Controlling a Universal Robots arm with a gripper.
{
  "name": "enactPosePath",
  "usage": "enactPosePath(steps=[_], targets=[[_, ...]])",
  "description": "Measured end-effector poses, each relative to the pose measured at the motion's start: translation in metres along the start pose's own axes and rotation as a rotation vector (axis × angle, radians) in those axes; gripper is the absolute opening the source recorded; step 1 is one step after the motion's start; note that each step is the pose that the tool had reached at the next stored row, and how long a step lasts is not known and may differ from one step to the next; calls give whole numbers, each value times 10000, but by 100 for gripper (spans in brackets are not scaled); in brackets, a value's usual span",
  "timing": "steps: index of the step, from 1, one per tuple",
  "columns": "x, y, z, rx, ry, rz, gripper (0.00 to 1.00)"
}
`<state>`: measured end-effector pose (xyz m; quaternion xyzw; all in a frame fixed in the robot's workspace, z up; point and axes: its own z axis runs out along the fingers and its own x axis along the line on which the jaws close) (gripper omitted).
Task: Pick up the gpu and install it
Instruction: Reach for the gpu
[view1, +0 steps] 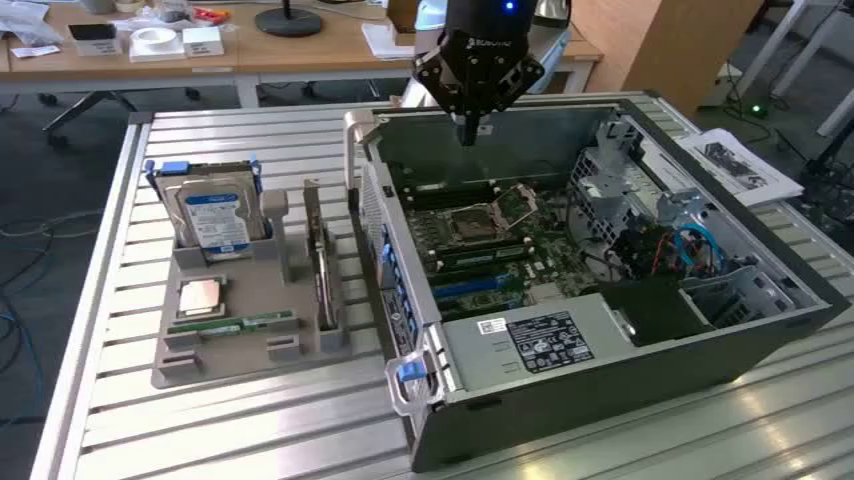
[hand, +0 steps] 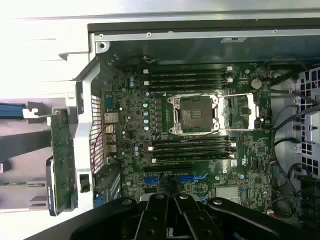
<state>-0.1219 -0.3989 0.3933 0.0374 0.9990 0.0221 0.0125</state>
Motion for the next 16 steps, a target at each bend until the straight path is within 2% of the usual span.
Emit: enactPosePath(steps=[7, 16], targets=[[3, 0, 0, -1, -1, 1, 11], [79, -6, 1, 1, 0, 1, 11]])
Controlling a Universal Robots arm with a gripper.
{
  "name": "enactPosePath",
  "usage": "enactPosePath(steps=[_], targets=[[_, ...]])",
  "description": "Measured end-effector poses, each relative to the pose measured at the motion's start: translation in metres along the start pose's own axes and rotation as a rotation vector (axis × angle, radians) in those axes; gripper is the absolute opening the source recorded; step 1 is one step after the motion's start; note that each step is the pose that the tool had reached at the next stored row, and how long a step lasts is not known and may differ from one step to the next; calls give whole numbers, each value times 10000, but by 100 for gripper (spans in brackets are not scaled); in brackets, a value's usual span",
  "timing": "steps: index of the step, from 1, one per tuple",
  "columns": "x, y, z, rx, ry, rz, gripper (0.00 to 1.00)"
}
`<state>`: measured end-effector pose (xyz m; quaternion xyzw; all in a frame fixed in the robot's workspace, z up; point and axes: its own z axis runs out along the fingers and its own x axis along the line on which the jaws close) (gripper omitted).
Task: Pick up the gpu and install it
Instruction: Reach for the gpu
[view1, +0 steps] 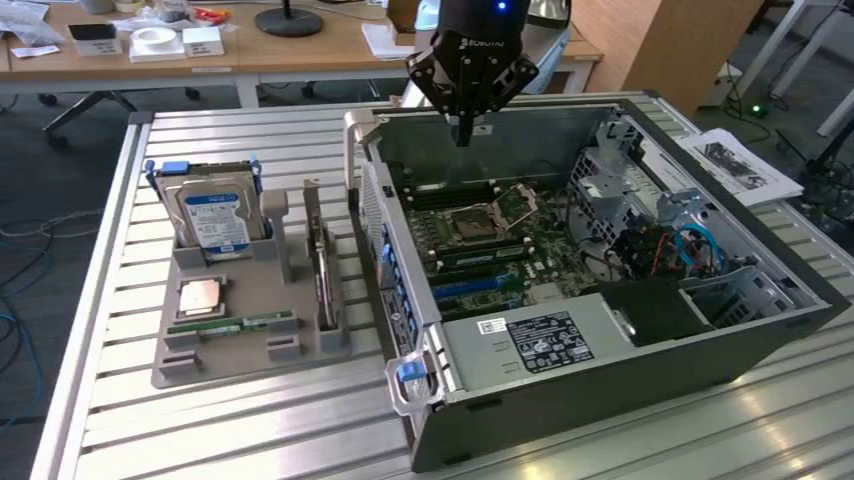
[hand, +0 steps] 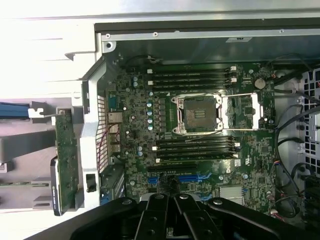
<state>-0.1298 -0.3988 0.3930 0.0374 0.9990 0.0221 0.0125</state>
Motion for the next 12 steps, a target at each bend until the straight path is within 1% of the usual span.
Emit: enactPosePath(steps=[12], targets=[[132, -10, 6, 0, 0, 0, 11]])
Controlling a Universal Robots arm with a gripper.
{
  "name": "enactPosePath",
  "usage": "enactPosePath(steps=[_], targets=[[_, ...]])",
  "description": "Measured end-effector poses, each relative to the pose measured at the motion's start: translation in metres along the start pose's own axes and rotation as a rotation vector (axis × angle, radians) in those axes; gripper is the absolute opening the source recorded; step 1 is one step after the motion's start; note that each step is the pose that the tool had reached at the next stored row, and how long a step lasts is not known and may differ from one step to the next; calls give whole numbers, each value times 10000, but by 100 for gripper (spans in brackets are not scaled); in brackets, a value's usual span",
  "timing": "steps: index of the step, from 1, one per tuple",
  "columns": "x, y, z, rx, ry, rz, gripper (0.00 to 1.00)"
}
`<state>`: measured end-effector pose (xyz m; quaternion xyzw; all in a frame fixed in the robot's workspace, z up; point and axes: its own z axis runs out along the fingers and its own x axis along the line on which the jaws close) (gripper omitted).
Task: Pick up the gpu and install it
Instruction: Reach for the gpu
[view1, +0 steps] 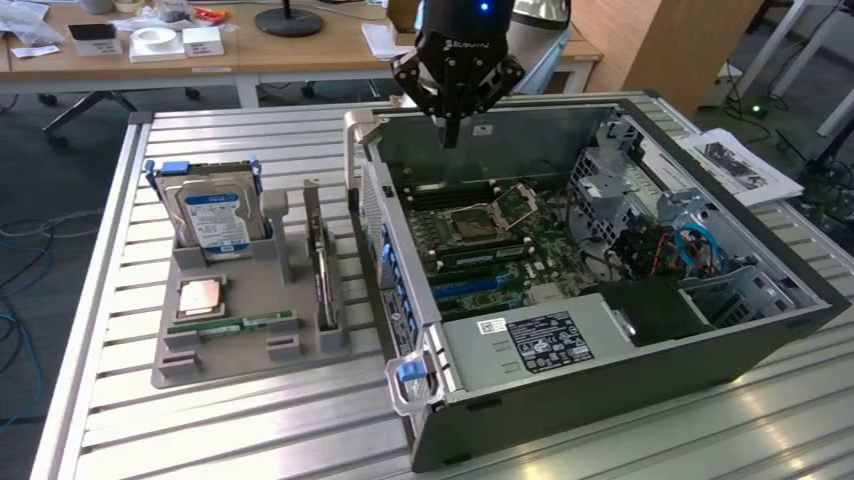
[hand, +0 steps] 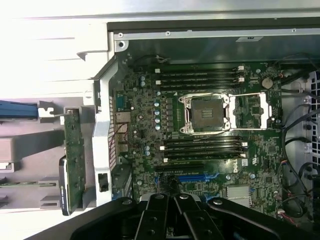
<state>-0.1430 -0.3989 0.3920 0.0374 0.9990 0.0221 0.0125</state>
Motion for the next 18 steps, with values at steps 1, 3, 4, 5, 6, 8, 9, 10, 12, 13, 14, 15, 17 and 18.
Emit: enactPosePath(steps=[1, 3, 4, 5, 6, 8, 9, 10, 12, 13, 14, 15, 17, 18], targets=[[12, -1, 1, 0, 0, 0, 11], [35, -3, 2, -1, 0, 0, 11], [45, -3, 3, -1, -1, 0, 11], [56, -4, 3, -1, 0, 0, 11], [67, -5, 3, -1, -1, -1, 11], [89, -7, 4, -1, -1, -1, 11], [99, -8, 5, 0, 0, -1, 11], [109, -8, 5, 0, 0, -1, 11], [131, -10, 6, -1, -1, -1, 11], [142, -11, 6, -1, 0, 0, 11], [153, -12, 7, 0, 0, 0, 11], [165, -13, 7, 0, 0, 0, 11], [192, -15, 8, 0, 0, -1, 11], [206, -16, 9, 0, 0, 0, 11]])
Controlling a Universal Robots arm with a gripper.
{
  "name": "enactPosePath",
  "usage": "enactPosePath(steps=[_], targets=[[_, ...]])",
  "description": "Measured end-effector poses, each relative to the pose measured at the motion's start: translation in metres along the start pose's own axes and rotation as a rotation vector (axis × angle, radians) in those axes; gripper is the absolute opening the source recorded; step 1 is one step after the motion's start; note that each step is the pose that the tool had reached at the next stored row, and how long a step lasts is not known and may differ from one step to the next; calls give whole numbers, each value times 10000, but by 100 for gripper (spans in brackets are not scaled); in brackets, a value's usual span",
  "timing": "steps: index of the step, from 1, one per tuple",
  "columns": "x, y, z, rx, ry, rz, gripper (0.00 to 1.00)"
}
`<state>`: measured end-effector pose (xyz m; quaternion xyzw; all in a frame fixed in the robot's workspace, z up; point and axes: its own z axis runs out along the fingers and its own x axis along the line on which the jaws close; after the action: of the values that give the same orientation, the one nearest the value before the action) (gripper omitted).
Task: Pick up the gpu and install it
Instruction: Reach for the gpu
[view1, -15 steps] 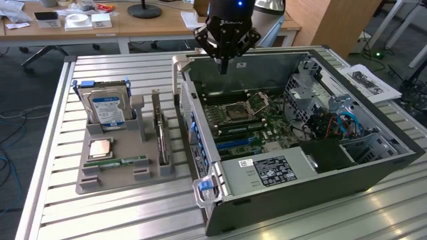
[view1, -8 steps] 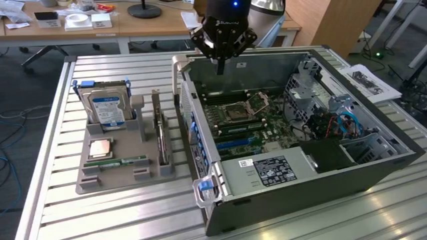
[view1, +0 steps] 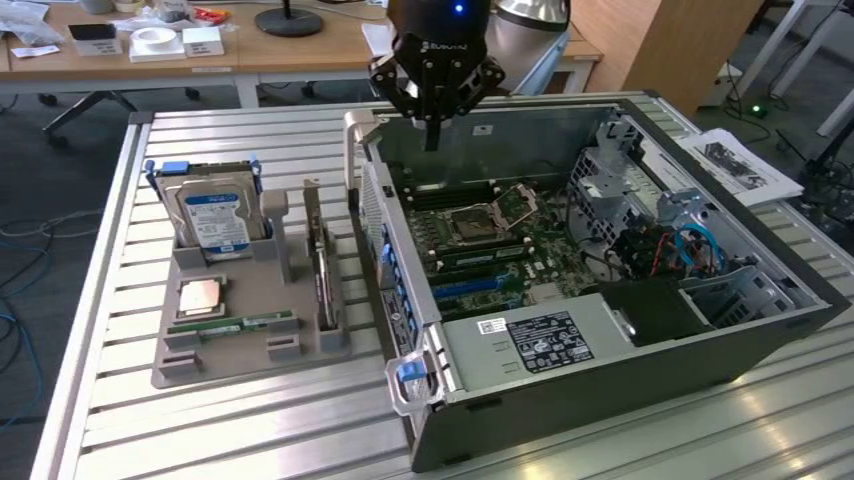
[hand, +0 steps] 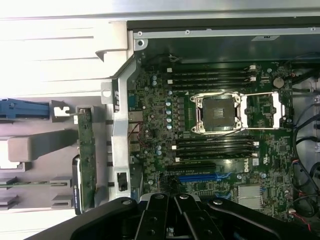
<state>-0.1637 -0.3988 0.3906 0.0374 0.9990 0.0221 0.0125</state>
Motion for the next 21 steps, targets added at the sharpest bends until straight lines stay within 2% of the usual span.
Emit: enactPosePath(steps=[21], targets=[[238, -18, 6, -1, -1, -1, 11]])
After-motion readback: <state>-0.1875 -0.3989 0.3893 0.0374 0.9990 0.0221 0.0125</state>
